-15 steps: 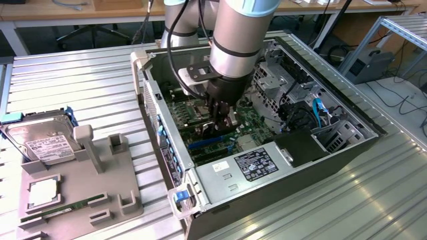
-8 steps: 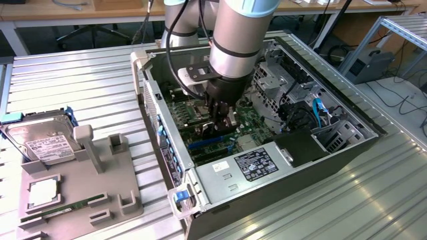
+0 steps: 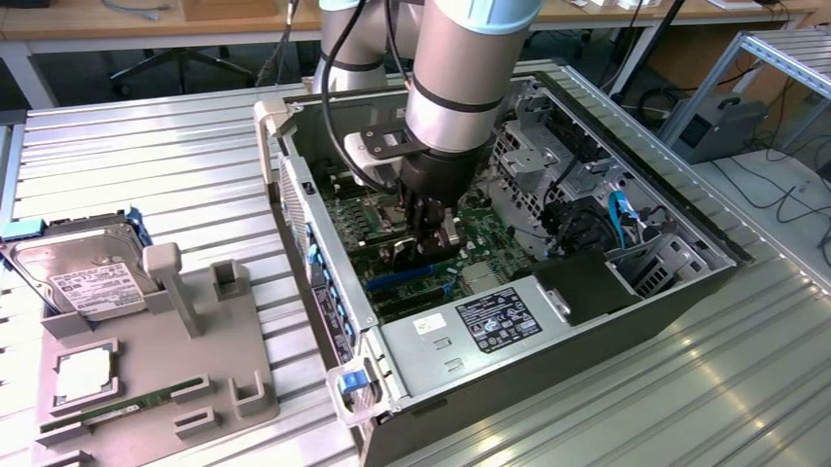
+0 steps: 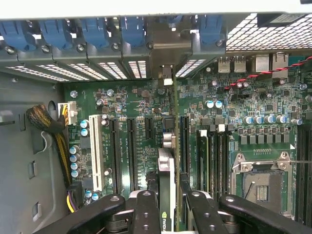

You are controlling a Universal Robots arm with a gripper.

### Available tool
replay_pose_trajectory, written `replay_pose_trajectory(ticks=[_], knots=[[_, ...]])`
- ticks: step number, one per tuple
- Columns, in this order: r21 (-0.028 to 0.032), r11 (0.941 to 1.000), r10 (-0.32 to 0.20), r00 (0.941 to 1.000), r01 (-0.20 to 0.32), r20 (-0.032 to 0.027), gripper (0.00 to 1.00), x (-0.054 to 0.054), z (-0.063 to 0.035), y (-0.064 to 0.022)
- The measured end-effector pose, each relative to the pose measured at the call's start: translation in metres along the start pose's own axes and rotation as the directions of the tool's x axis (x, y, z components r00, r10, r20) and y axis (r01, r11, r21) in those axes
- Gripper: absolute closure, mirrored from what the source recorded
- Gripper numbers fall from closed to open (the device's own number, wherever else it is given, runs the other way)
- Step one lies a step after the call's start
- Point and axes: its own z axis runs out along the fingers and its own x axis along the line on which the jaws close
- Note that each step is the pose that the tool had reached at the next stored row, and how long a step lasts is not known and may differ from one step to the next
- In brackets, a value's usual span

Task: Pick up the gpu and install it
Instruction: 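Insert the gpu into the slot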

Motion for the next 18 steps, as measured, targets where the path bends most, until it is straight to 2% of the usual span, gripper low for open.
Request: replay_pose_trajectory(ticks=[6, 9, 12, 15, 18], knots=[[-0.0025, 1.0, 0.0, 1.0, 0.0, 0.0, 0.73, 0.0, 0.0, -0.0001], [-0.0101, 0.9999, 0.0, 1.0, 0.0, 0.0, 0.73, 0.0, 0.0001, -0.0011], [-0.0125, 0.9999, 0.0, 1.0, 0.0, -0.0002, 0.73, 0.0, 0.0, -0.0016], [-0.018, 0.9998, 0.0, 1.0, 0.0, -0.0005, 0.73, -0.0001, 0.0, -0.0042], [-0.0188, 0.9998, 0.001, 1.0, -0.001, -0.0005, 0.73, -0.0002, 0.0, -0.0044]])
